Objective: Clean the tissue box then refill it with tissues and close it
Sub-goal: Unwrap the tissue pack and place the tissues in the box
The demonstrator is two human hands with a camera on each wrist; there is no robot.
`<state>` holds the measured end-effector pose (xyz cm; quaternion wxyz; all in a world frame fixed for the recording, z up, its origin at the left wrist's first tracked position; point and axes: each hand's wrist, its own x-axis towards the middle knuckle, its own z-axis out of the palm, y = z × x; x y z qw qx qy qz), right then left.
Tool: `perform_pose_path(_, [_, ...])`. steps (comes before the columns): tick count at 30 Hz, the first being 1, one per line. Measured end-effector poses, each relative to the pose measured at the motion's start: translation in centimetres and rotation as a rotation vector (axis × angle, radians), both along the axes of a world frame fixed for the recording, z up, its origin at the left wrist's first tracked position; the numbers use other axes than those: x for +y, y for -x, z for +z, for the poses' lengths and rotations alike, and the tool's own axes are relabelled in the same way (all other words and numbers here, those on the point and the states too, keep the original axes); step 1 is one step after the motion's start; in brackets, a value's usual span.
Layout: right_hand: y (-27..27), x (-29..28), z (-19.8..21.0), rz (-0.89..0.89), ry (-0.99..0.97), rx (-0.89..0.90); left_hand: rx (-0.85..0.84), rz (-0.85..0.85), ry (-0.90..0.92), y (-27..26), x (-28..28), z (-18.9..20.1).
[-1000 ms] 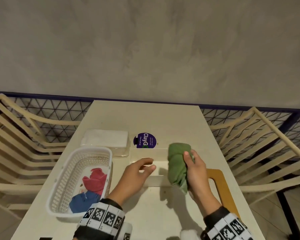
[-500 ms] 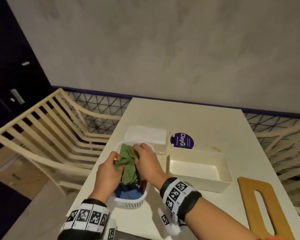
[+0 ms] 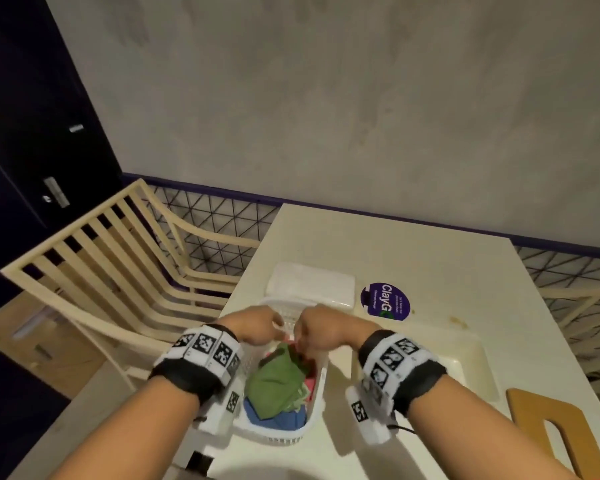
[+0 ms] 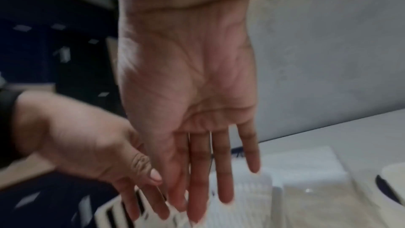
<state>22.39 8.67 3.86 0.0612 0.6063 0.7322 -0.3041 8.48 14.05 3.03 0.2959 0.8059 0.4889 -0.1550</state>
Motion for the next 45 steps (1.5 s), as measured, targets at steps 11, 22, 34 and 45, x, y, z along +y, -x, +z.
perform_pose_path(11, [-9.0,7.5,-4.5,-1.178,-0.011,0.515,0.213,0.112,-0.161,-5.8,9.3,0.5])
perform_pose_path(22, [-9.8,8.3,-6.2,-1.279,0.076,0.723,0.137,0.22,-0.073,-8.0,12.2,-2.5])
perform_pose_path(34, [-10.1,6.8,0.5,-1.169,-0.466,0.759,-0.372,0.355,-0.142,-8.3,10.4,0.6])
perform_pose_path(45, [-8.0,-13.7,11.6,-0.42,-0.932,0.545,-0.794,0.234,0.081,-7.4,-7.0,5.1])
